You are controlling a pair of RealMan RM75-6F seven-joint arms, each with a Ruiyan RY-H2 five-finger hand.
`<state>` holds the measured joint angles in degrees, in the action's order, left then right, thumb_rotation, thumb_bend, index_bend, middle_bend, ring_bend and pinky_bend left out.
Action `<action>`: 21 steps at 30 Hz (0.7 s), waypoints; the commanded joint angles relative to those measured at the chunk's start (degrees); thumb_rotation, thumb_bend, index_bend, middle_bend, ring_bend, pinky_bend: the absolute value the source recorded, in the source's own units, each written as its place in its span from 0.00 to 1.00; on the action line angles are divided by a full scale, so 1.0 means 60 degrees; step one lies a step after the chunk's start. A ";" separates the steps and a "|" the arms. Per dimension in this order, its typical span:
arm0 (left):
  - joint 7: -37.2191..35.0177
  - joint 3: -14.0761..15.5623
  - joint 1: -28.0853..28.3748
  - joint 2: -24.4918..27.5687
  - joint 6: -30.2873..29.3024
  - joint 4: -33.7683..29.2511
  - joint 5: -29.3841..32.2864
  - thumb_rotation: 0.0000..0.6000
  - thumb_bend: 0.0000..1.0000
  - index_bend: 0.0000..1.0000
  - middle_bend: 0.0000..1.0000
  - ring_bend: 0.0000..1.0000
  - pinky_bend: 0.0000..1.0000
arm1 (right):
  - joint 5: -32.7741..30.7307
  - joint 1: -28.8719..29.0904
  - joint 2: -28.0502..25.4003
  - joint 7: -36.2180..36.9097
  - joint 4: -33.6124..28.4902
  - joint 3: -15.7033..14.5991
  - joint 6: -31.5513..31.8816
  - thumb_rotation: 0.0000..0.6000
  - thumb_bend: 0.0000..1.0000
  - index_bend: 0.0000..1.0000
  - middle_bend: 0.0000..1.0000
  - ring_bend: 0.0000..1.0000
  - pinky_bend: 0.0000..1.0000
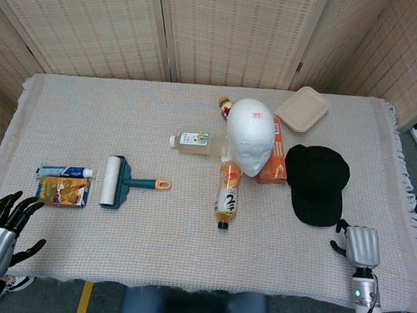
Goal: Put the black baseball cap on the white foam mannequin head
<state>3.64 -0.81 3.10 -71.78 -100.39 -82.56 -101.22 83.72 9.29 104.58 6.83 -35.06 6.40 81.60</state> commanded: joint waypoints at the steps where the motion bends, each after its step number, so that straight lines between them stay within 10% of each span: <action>1: 0.0000 -0.0002 0.0000 -0.0001 -0.0005 -0.0003 0.0002 1.00 0.10 0.26 0.25 0.14 0.20 | -0.0136 0.0218 0.0264 0.0153 0.0348 0.0190 -0.0086 1.00 0.06 0.57 1.00 1.00 1.00; 21: 0.0575 0.0045 0.0015 0.0046 0.0315 -0.0140 0.0132 1.00 0.40 0.28 0.25 0.14 0.20 | -0.0227 0.0758 0.0860 0.0307 0.1376 0.0321 -0.0303 1.00 0.15 0.52 1.00 1.00 1.00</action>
<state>7.07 -0.52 3.19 -71.52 -98.49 -83.39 -100.44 82.41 13.78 109.69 8.68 -26.89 8.32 79.87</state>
